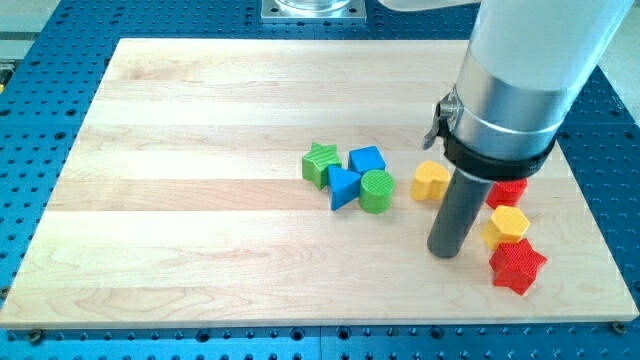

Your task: Slide the yellow heart to the top of the red circle

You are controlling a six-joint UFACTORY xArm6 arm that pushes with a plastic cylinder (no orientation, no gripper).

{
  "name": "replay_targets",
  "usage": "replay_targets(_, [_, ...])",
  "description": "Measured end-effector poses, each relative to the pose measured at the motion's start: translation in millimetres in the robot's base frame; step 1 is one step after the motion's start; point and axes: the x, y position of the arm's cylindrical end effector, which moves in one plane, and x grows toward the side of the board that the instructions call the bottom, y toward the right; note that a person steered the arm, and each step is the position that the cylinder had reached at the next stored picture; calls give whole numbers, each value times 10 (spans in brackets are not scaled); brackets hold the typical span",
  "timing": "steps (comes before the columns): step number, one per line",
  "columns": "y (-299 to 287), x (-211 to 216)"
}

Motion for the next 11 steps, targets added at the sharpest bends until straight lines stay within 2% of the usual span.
replay_targets(2, [405, -68])
replay_targets(3, [396, -135])
replay_targets(5, [-287, -569])
replay_targets(6, [-804, -590])
replay_targets(7, [-853, -946])
replay_targets(8, [-325, -1230])
replay_targets(9, [-512, -1319])
replay_targets(10, [-488, -966])
replay_targets(11, [-204, -954])
